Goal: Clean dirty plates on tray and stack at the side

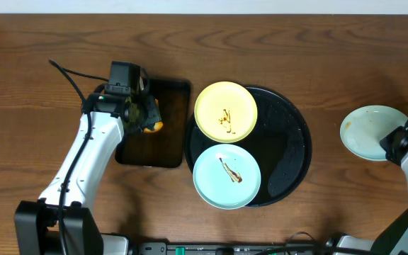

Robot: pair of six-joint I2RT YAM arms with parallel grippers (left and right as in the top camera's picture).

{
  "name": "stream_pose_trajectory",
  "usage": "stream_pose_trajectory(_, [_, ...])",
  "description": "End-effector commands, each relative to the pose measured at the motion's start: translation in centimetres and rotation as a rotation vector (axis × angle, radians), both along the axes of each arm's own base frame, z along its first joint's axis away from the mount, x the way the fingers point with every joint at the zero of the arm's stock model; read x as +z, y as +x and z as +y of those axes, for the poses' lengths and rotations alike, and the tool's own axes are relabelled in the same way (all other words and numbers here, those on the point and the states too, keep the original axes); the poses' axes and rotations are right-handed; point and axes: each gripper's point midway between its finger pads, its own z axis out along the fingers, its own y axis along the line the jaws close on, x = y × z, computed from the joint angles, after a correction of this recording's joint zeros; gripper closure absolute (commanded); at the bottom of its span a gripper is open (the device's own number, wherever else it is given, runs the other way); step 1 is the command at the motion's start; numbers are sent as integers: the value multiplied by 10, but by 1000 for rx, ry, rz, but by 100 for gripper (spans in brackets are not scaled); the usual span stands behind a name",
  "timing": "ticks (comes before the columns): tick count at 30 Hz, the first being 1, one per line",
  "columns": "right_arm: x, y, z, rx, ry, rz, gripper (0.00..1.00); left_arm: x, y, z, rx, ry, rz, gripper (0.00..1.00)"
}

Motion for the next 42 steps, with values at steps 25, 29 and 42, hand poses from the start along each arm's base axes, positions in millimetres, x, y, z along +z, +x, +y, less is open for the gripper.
stream_pose_trajectory(25, [8,6,257,977,723,-18,50,9,-5,-23,-119,15,-22,93])
stream_pose_trajectory(29, [2,-11,293,1080,753,57,48,6,-18,-44,-189,19,9,92])
stream_pose_trajectory(42, [-32,-43,347,1118,808,125,51,-6,-69,-124,-452,11,62,93])
